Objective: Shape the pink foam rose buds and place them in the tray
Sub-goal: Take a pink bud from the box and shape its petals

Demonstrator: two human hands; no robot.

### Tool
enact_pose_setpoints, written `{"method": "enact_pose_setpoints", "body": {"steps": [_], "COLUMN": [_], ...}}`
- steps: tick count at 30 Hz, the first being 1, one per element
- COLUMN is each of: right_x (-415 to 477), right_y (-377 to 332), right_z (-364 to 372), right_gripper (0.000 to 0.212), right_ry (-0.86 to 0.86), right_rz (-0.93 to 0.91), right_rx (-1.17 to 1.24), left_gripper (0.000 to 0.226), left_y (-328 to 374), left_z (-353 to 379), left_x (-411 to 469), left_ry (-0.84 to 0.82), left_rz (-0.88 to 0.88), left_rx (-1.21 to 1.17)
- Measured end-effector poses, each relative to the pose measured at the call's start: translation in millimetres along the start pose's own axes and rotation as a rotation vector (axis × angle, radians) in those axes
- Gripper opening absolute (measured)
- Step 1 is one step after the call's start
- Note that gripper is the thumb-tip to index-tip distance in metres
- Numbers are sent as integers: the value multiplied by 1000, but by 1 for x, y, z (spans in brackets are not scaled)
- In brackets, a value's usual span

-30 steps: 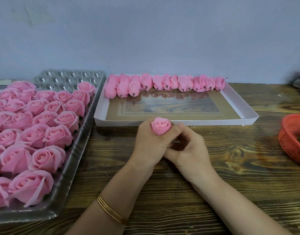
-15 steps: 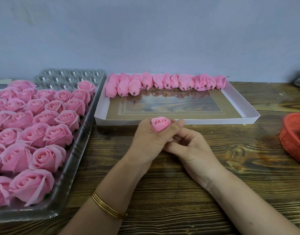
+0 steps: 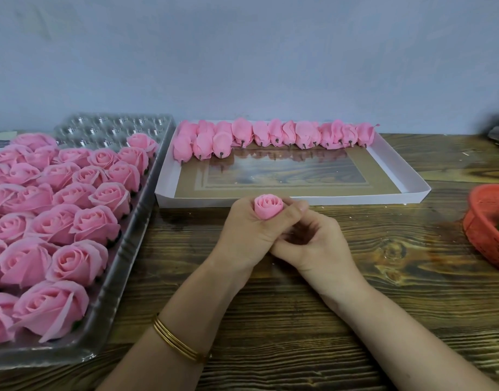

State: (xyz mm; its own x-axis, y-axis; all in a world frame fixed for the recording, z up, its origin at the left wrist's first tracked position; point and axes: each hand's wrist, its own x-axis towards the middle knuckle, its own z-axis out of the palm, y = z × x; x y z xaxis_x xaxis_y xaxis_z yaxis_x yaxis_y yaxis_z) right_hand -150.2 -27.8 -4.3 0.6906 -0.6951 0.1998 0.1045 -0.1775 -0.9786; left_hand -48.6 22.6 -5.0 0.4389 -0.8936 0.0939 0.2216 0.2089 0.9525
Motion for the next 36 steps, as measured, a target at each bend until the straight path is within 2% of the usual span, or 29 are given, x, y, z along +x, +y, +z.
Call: {"method": "enact_pose_setpoints", "body": {"steps": [5,9,12,15,18,22,29,36], "right_x": [0,2,4,8,7,4,2,3], "right_y": [1,5,4,4,3,1,0,-2], "right_z": [-2,-4,-7,-10,-8,-4,-2,-3], "right_gripper": [47,37,37,18,19,22,26,32], "right_ry": [-67,-77,0,128,165,128,125,111], "right_rz": [100,189,234,213,218,233,279,291], "right_rx": [136,224,359,367,352,344,367,420], "left_gripper": [19,10,8,21,30,11,33,23], "left_y": [1,-1,-3,-4,-6,-6,-1,-1], "left_z": [-6,-3,-3,-3,-1,2,4,5], "left_x": [3,1,1,2,0,-3,-5,-6], "left_ry": [-24,19,125,212,168,82,85,119], "left_rz": [-16,-7,57,181,200,148,135,138], "left_rx": [54,86,148,347,407,488,542,532]}}
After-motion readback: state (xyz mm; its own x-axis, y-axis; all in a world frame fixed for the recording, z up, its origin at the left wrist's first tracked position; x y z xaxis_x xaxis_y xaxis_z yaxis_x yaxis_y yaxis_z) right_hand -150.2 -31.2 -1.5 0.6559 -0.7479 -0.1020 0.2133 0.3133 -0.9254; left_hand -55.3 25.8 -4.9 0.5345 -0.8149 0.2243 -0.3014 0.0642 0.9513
